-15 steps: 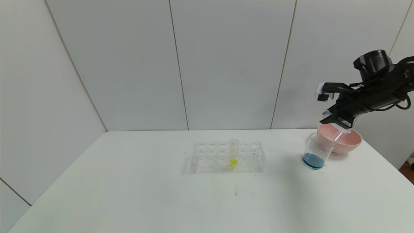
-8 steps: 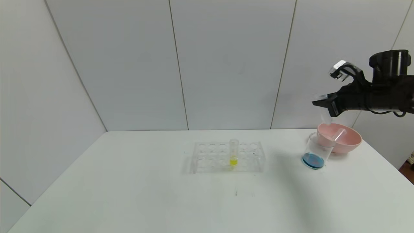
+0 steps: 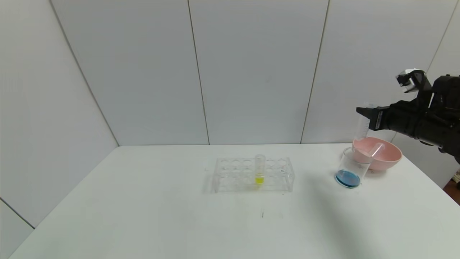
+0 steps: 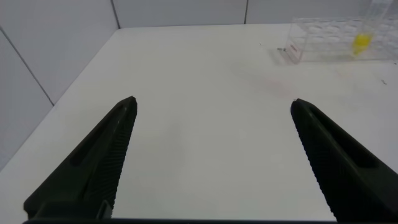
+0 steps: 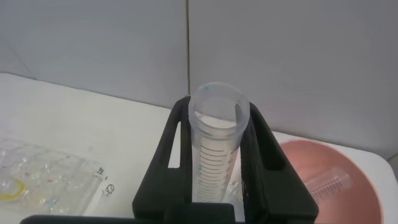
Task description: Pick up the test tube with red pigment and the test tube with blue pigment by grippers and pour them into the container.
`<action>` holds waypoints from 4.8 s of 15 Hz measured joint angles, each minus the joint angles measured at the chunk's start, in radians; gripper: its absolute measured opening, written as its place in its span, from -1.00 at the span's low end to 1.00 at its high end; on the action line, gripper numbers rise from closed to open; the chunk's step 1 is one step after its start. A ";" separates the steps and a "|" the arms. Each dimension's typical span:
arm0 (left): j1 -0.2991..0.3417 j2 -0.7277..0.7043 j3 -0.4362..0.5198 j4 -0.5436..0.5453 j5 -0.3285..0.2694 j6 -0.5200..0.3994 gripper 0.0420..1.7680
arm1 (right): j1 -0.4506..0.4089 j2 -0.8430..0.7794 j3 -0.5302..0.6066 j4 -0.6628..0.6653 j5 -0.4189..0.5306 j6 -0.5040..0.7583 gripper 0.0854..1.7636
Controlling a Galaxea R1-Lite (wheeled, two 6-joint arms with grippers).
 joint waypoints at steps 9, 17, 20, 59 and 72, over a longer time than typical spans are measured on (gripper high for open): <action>0.000 0.000 0.000 0.000 0.000 0.000 1.00 | -0.116 0.011 0.113 -0.198 -0.022 0.010 -0.50; 0.000 0.000 0.000 0.000 0.000 0.000 1.00 | -0.220 0.244 -0.013 -0.312 -0.106 0.025 -0.50; 0.000 0.000 0.000 0.000 0.000 0.000 1.00 | -0.225 0.305 -0.052 -0.326 -0.105 0.050 -0.50; 0.000 0.000 0.000 0.000 0.000 0.000 1.00 | 0.025 -1.295 0.682 -0.131 -0.179 -0.015 0.92; 0.000 0.000 0.000 0.000 0.000 0.000 1.00 | 0.021 -1.811 1.060 0.515 -0.204 -0.042 0.92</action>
